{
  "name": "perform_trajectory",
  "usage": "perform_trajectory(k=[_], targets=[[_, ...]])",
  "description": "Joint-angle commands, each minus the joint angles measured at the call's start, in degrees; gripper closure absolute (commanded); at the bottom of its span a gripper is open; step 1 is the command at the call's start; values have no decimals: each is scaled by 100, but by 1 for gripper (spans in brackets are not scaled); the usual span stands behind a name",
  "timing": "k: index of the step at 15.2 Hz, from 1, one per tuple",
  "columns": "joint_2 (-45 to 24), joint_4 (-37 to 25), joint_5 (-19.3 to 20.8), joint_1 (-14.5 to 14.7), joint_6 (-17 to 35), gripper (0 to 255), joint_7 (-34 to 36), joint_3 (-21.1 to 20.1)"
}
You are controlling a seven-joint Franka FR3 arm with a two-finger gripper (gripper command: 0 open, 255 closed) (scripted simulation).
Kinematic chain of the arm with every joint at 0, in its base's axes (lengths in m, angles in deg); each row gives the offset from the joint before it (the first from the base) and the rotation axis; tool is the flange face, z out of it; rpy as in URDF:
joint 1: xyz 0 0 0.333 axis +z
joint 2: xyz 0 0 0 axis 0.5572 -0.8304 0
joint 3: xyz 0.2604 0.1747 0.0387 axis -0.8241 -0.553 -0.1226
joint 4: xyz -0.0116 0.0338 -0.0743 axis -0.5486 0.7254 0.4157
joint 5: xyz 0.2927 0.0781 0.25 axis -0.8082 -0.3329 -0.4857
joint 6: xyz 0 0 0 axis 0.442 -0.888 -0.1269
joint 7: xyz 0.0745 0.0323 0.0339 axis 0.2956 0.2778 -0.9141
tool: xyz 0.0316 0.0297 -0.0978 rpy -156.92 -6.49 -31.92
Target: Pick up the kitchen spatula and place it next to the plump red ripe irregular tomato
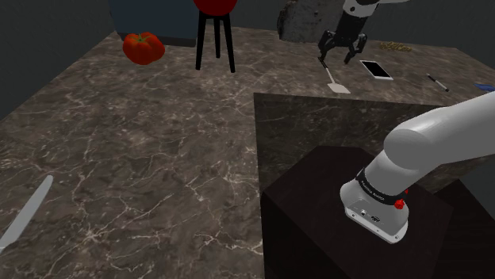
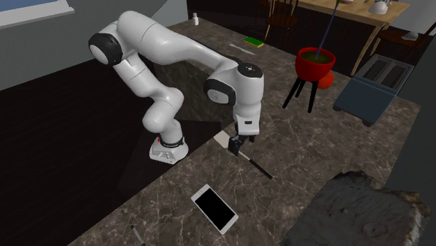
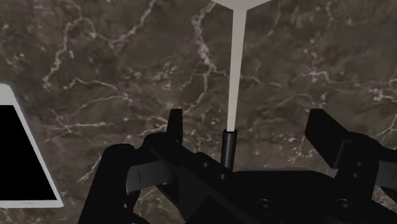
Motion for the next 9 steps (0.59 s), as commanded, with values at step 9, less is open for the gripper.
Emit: perform_trajectory(k=[9], targets=[[-193,365,27,-23,557,0,14,61]])
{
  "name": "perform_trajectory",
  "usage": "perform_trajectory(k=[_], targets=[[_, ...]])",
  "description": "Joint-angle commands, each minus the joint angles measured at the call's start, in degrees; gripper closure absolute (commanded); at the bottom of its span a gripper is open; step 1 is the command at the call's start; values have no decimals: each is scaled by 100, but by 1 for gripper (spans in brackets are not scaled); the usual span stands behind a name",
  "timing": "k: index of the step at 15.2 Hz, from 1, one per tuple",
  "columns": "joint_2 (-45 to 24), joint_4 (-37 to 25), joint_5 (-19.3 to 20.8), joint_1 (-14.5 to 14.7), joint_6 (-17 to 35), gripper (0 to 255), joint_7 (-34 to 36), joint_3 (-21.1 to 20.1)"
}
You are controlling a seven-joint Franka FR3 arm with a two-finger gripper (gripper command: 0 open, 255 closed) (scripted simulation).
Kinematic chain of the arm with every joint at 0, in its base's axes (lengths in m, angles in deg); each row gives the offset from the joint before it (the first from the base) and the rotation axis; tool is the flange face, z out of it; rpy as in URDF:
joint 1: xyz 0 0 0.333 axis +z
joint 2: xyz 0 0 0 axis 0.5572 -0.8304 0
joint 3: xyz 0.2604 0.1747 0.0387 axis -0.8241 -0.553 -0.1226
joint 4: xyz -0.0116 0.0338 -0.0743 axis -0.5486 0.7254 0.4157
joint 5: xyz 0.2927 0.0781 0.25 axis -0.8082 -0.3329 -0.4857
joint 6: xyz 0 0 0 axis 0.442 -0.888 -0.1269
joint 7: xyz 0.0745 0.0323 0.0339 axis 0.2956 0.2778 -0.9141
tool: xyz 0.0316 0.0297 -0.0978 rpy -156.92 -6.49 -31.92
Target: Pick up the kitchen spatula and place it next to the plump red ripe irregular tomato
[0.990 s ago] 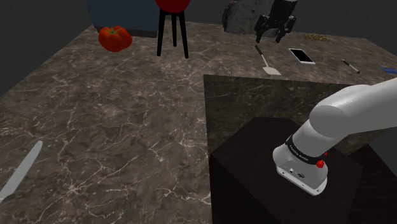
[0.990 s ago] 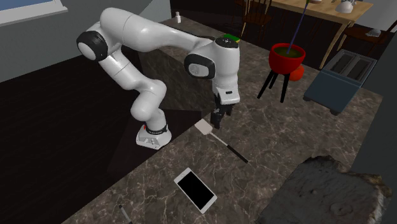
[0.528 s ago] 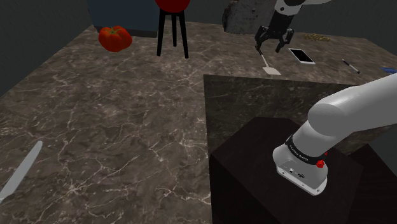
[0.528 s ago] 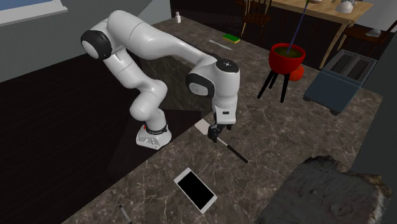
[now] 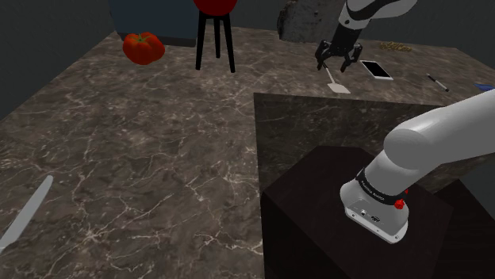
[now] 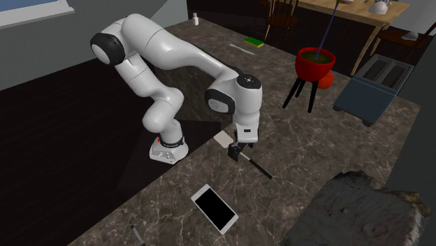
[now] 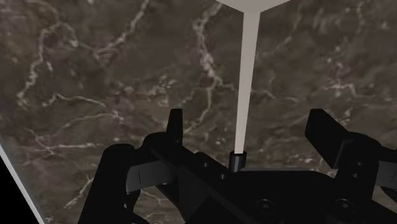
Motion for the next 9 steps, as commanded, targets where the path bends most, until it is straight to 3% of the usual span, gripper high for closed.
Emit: perform_trajectory(k=[1,4,5,9], targets=[[-3,5,1,-1,9,0,-1,2],[-2,4,1,-1,8,0,-1,1],[-2,4,1,-1,8,255,-1,1],[-2,4,1,-1,8,255,-1,1]])
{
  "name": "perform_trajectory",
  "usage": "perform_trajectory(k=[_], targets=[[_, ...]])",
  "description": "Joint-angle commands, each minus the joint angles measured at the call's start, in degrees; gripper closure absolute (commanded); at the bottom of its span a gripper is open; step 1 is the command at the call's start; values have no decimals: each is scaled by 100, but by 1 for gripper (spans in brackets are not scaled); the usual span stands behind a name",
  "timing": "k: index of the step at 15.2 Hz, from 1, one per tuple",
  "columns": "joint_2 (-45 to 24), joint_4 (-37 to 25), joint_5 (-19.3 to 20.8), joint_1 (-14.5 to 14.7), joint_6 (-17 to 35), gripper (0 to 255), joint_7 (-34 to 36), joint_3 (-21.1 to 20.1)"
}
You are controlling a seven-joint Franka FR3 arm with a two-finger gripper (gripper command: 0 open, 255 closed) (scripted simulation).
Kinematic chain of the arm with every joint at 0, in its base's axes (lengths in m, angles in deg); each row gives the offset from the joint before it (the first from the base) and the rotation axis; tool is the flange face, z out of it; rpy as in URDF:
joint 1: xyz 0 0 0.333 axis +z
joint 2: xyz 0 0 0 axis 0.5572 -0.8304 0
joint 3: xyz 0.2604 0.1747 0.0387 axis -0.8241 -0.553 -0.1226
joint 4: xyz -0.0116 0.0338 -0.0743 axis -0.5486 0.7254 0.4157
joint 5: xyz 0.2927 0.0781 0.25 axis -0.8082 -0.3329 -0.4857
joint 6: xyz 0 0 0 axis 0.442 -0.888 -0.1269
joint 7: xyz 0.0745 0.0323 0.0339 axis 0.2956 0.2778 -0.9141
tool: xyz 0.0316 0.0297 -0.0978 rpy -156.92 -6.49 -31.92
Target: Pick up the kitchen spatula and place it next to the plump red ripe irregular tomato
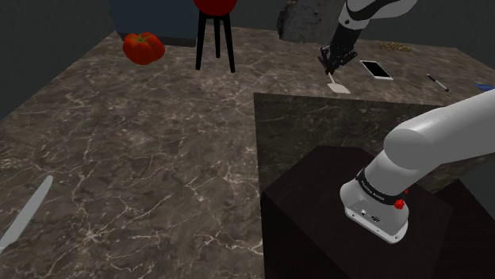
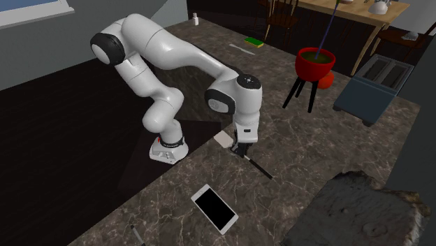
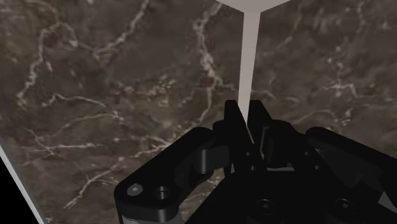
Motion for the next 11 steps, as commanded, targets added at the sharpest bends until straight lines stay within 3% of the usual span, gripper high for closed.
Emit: perform_trajectory(k=[1,5,11], targets=[[0,1,0,0,0,255,0,0],[-1,1,0,0,1,255,0,0],[145,-358,-25,9,-504,255,-10,-39]])
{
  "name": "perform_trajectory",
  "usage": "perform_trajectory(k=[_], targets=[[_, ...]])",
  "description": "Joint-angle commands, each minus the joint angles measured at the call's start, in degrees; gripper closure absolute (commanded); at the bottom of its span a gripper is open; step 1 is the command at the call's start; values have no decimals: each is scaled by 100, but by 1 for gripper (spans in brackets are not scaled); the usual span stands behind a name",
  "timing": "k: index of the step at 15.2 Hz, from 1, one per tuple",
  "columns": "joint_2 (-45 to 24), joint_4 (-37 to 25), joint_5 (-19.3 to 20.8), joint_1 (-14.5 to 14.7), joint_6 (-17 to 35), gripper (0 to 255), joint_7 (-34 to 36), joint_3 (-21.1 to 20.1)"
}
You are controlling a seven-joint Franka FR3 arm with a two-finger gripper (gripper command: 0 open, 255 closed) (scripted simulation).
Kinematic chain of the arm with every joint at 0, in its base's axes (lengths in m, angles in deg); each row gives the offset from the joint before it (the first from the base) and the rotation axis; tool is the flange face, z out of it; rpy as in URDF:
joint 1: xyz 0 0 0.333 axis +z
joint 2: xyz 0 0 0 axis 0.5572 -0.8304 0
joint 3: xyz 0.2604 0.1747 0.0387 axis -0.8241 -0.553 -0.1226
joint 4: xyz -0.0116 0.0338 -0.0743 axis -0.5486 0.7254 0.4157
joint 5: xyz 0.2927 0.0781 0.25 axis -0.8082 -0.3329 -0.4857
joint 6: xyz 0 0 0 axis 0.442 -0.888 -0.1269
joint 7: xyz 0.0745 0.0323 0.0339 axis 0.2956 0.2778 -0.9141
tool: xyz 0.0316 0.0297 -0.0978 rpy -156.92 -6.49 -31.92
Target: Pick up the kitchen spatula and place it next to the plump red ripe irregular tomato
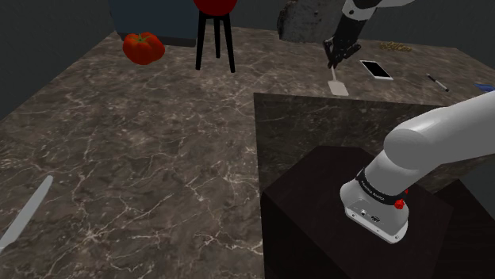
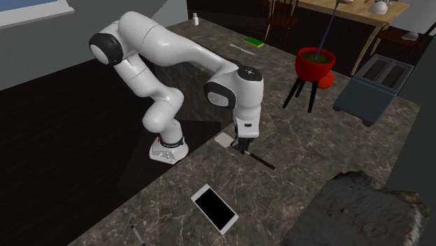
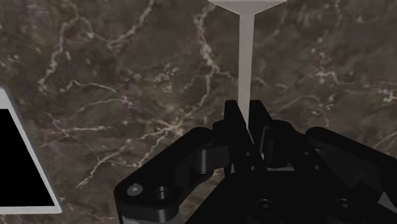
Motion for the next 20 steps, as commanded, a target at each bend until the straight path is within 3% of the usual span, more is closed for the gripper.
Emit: perform_trajectory(k=[1,20], targets=[[31,-135,-11,6,-169,255,-1,-15],[115,-1536,-95,44,-1653,255,-48,-112]])
